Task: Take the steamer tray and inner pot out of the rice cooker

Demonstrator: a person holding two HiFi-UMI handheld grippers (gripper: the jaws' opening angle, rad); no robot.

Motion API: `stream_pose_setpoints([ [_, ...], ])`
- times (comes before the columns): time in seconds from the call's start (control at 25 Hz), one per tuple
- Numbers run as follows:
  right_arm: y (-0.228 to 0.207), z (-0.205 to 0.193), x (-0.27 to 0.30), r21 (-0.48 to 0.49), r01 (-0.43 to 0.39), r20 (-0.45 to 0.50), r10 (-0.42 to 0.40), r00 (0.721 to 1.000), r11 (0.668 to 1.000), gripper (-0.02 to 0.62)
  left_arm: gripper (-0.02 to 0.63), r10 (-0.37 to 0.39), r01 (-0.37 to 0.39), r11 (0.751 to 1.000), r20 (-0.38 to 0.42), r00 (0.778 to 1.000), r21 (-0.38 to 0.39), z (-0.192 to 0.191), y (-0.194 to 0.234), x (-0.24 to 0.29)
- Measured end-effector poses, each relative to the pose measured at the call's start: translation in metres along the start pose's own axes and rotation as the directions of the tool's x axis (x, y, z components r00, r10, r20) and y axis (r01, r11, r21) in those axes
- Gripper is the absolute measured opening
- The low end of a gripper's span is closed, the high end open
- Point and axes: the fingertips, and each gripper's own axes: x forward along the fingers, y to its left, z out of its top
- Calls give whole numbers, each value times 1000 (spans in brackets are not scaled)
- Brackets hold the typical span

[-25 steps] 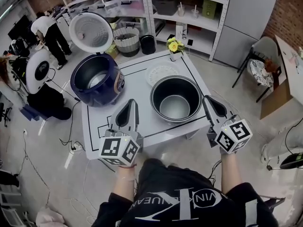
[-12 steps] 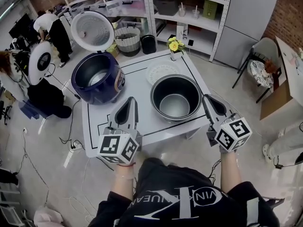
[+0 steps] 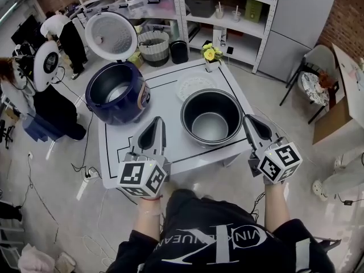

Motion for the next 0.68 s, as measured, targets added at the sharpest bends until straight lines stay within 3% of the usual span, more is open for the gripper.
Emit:
stream_pose_setpoints([
  [0.68,4,-6,8,15,-15,-18,16,1000,1000,-2,12,32,-32,999,-25,999,3,-3,10,-5],
])
